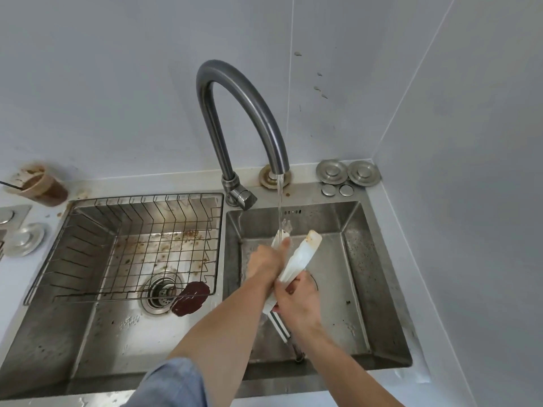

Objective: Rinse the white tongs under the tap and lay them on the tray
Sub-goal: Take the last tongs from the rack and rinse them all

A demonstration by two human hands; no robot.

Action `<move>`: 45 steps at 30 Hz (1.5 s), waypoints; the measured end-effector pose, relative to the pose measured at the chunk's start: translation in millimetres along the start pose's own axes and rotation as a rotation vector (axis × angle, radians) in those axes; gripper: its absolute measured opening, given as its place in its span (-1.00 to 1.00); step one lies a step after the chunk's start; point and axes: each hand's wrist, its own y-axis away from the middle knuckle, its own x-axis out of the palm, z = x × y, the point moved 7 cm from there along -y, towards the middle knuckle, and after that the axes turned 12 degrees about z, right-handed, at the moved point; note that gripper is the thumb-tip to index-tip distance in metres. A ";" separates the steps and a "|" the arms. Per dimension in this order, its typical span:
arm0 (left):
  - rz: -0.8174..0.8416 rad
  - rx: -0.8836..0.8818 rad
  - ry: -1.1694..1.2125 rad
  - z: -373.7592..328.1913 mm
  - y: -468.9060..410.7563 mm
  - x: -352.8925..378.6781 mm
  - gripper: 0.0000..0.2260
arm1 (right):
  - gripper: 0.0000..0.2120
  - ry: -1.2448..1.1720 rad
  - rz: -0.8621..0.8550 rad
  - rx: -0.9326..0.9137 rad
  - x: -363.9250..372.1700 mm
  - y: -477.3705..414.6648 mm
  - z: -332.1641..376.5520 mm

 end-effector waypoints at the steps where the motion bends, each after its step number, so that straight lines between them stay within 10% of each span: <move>1: -0.008 0.019 0.019 -0.9 0.3 1.4 -0.38 | -0.82 -0.005 -0.005 0.008 -2.6 0.1 -1.5; 10: 0.017 0.171 0.158 -5.5 4.9 -1.0 -0.68 | -0.89 -0.023 0.032 0.063 -21.0 -0.9 -14.7; 23: -0.004 -0.096 0.080 2.9 -5.7 15.2 -0.24 | -0.75 0.123 -0.029 0.039 -11.7 20.5 2.1; 37: 0.048 0.101 0.003 8.1 4.1 18.3 -0.39 | -0.81 -0.124 0.030 0.102 -10.8 18.0 -25.8; 45: 0.003 -0.070 0.066 11.0 -4.6 14.5 -0.28 | -0.79 0.048 -0.024 0.036 -9.5 17.1 -13.8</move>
